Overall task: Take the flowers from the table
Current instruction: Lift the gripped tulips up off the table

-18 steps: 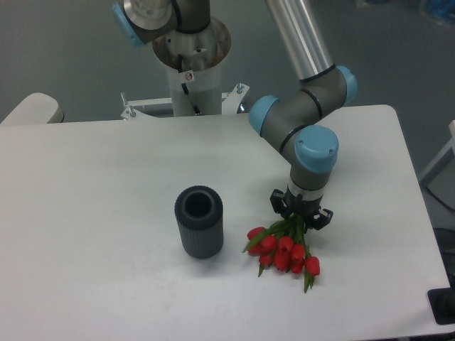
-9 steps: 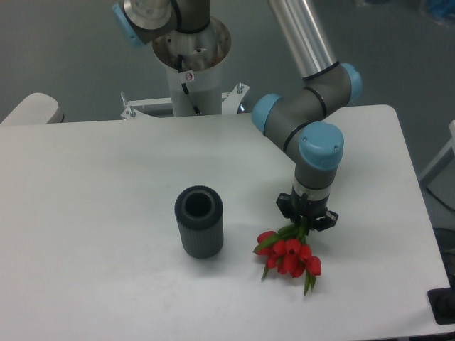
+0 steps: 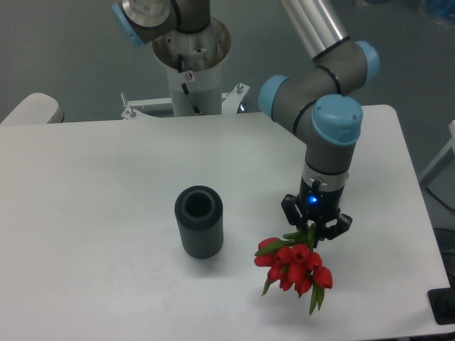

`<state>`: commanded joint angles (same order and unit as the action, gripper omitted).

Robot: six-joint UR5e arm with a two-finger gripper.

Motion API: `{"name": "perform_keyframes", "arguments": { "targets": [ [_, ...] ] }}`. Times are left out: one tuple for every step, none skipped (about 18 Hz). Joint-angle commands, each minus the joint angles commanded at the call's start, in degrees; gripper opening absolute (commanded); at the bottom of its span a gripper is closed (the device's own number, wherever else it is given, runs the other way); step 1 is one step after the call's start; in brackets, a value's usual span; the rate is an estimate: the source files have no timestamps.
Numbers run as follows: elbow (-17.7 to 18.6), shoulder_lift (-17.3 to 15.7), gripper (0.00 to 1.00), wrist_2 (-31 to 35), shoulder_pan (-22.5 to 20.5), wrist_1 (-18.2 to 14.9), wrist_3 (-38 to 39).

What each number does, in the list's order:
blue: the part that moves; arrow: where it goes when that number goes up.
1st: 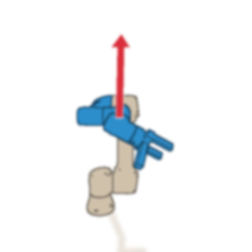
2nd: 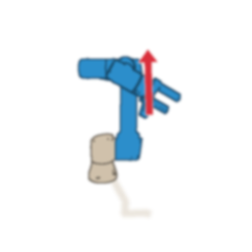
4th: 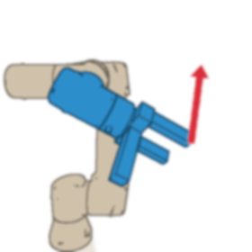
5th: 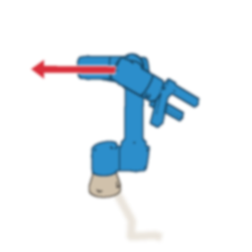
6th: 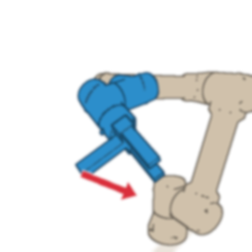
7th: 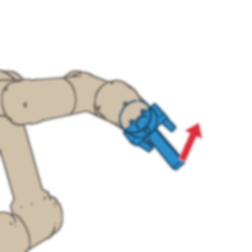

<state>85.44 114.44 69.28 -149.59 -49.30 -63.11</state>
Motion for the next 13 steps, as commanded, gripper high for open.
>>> {"name": "perform_keyframes", "arguments": {
  "targets": [
    [-0.6,-0.5,0.31,-2.4,0.2,-0.1,0.0],
    [-0.8,-0.8,0.31,-4.8,0.4,0.0,0.0],
    [-0.9,-1.2,0.31,-6.9,0.4,0.0,0.0],
    [-0.9,-1.5,0.31,-8.9,0.4,0.0,0.1],
    [-0.9,-1.7,0.31,-10.8,0.4,0.1,0.0],
    [-0.9,-1.7,0.31,-13.1,0.3,0.2,0.0],
    [-0.9,-1.7,0.31,-15.6,0.0,0.2,0.0],
    [-0.9,-1.7,0.31,-17.8,-0.2,0.3,0.1],
    [-0.8,-1.6,0.31,-18.7,-0.3,0.3,0.2],
    [-0.1,-1.6,0.31,-18.7,-0.5,0.5,0.2],
    [0.1,-1.7,0.31,-19.0,-0.9,0.5,0.2],
    [-0.1,-1.8,0.31,-19.4,-1.5,0.5,0.2],
    [-0.2,-1.8,0.31,-20.5,-2.0,0.5,0.2]
  ]
}}
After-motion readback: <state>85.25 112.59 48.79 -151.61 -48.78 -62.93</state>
